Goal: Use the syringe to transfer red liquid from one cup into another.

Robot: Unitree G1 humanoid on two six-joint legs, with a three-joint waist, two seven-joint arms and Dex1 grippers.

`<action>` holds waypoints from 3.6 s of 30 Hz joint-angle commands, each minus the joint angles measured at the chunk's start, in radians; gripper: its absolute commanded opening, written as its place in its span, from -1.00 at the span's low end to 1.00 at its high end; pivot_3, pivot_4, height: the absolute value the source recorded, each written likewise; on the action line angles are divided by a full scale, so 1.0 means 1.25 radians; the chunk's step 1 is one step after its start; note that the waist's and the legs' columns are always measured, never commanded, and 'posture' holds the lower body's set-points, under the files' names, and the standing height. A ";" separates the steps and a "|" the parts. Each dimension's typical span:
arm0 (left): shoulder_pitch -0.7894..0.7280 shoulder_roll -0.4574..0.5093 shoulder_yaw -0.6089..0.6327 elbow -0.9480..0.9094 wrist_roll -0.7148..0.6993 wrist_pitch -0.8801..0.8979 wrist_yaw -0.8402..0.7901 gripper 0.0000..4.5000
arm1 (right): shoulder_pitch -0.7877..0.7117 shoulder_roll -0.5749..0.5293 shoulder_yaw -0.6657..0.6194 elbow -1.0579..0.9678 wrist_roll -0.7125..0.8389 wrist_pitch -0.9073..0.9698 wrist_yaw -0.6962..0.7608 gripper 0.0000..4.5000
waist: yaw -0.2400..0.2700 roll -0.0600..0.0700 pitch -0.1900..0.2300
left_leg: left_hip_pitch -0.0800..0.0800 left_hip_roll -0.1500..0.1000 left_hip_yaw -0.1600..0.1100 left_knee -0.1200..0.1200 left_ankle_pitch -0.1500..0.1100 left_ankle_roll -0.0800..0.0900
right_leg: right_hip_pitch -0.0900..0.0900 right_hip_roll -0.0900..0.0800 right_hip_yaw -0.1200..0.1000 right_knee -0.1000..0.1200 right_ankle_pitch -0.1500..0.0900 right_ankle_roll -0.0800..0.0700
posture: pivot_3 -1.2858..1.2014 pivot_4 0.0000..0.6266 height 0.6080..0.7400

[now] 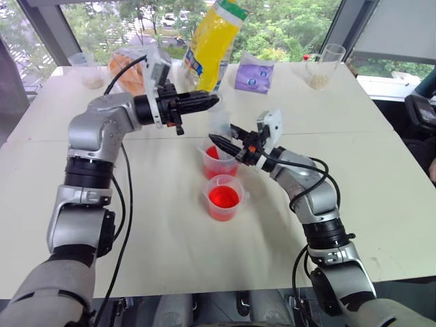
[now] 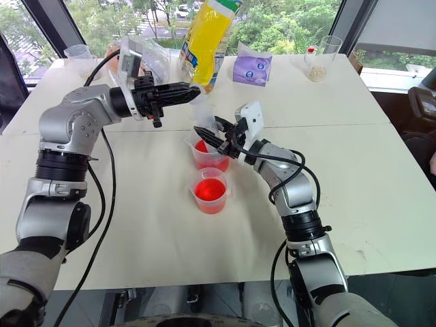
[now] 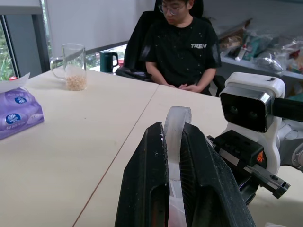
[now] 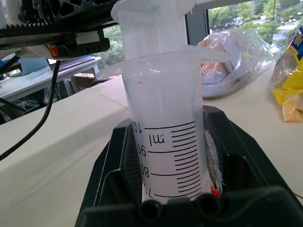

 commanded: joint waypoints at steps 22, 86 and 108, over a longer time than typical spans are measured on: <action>0.024 0.110 0.128 -0.106 -0.076 0.050 -0.011 0.98 | -0.128 0.014 -0.065 -0.077 0.069 0.023 -0.037 -0.38 | -0.002 0.000 0.000 | 0.000 0.000 0.000 0.000 0.000 0.000 | 0.000 0.000 0.000 0.000 0.000 0.000 | 0.03 -0.52 1.00; -0.003 0.114 0.057 -0.241 -0.267 0.277 -0.176 -0.97 | 0.073 -0.121 -0.032 -0.344 0.300 0.210 0.052 -0.38 | 0.002 0.000 0.000 | 0.001 0.000 -0.001 0.001 0.000 0.000 | 0.001 0.000 0.000 0.000 0.000 0.000 | 0.03 -0.52 1.00; 0.080 0.094 -0.042 -0.271 -0.195 0.206 -0.228 -0.97 | -0.029 -0.112 -0.086 -0.347 0.338 0.238 0.021 -0.38 | 0.002 0.000 0.000 | 0.000 0.001 -0.001 0.001 0.000 0.000 | 0.001 0.000 0.000 0.000 0.000 0.000 | 0.03 -0.52 1.00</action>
